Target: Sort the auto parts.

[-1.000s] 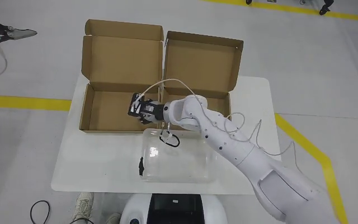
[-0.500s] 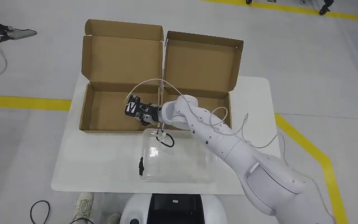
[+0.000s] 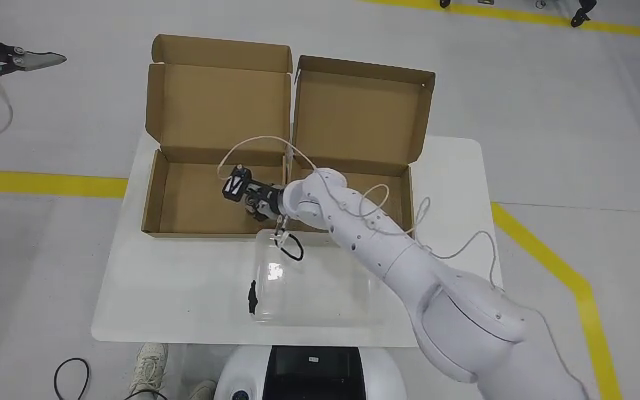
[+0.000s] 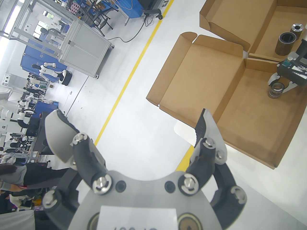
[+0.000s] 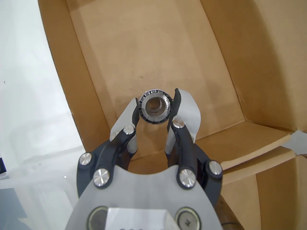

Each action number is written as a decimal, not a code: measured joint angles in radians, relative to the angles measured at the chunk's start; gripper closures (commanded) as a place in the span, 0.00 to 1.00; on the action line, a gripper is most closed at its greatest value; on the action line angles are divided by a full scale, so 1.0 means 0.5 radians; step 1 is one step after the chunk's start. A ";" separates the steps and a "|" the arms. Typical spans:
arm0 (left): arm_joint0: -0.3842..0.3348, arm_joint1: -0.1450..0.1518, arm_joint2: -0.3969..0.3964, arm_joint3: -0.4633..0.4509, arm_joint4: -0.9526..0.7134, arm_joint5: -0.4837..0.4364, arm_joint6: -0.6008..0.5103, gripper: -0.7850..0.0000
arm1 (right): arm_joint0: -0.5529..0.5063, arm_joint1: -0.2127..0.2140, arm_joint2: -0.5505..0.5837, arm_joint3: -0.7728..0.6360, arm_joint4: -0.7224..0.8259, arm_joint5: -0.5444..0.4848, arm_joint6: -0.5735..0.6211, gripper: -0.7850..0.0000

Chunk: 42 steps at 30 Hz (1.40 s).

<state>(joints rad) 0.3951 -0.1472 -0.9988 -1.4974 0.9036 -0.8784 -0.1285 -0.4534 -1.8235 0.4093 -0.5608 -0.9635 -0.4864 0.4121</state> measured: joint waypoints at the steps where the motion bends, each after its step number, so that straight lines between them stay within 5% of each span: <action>1: 0.000 0.000 0.000 0.000 0.000 0.000 0.000 0.00 | 0.003 -0.012 -0.002 0.025 0.001 0.003 -0.006 1.00; 6: 0.000 0.000 0.000 0.000 0.000 0.000 0.000 0.00 | 0.022 -0.076 -0.022 0.150 -0.019 0.005 -0.028 1.00; 7: 0.000 0.000 0.000 0.000 0.000 0.000 0.000 0.00 | 0.026 -0.087 -0.023 0.171 -0.021 0.007 -0.037 0.77; 11: 0.000 0.000 0.000 0.000 0.000 0.000 0.000 0.00 | 0.040 -0.128 -0.033 0.244 -0.053 0.043 -0.074 0.69; 29: 0.000 0.000 0.000 0.000 0.000 0.000 0.000 0.00 | 0.110 -0.217 -0.013 0.370 -0.158 -0.002 -0.272 0.64; 42: 0.000 0.000 0.000 0.000 0.000 0.000 0.000 0.00 | 0.057 -0.074 0.083 0.099 -0.334 -0.204 -0.630 0.62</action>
<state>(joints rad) 0.3951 -0.1472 -0.9988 -1.4974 0.9036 -0.8784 -0.1285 -0.4247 -1.8604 0.4506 -0.5114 -1.1307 -0.5885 0.0972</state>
